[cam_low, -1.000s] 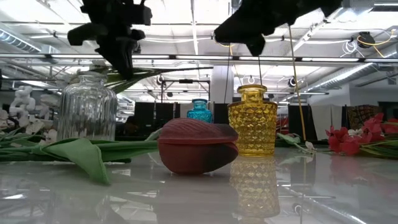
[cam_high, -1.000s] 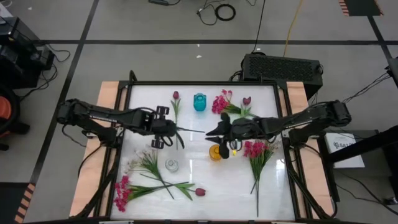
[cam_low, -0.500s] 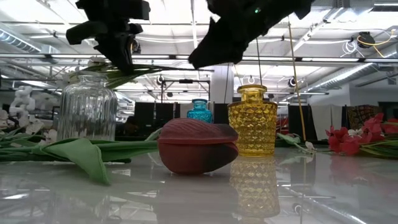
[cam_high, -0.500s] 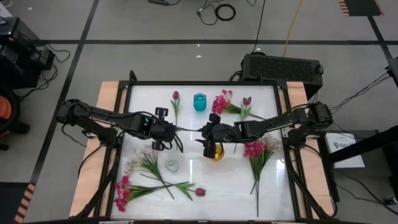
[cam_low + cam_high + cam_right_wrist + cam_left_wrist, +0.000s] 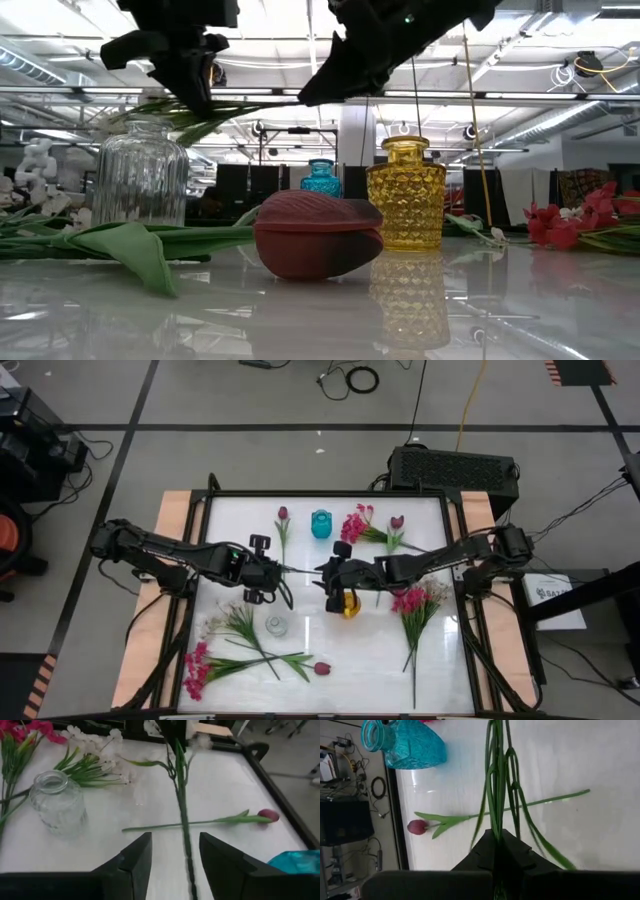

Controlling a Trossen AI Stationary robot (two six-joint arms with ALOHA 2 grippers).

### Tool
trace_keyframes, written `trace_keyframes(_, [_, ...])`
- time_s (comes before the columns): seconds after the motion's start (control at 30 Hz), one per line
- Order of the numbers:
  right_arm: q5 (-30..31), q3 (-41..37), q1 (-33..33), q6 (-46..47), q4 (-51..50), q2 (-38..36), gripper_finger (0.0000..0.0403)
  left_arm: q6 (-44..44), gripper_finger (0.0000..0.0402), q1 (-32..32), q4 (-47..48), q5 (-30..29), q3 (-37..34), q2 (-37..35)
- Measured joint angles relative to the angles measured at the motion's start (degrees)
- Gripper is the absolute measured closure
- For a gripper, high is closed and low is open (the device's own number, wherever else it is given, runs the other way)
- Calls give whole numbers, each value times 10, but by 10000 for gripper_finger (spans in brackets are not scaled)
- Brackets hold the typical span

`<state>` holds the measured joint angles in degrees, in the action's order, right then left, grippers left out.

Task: Sort flowers into vase by color
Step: Put the top white flowers into the blue vase

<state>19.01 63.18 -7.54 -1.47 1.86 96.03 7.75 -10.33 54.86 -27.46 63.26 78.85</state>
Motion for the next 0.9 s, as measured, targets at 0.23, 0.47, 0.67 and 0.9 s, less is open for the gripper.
trace_keyframes(0.23, [80, 0, -20, -30, 0, 0, 198, 0, 388, 0, 0, 1, 0, 0])
trace_keyframes(0.47, [78, 0, -15, -22, -19, 3, 189, 1, 388, -2, -4, 2, 0, 0])
trace_keyframes(0.67, [56, -1, -5, -7, -27, 3, 245, 1, 388, -3, -4, 3, 0, 0])
trace_keyframes(0.9, [33, -1, 1, 3, -38, 3, 345, 1, 388, -3, -4, 3, 0, 0])
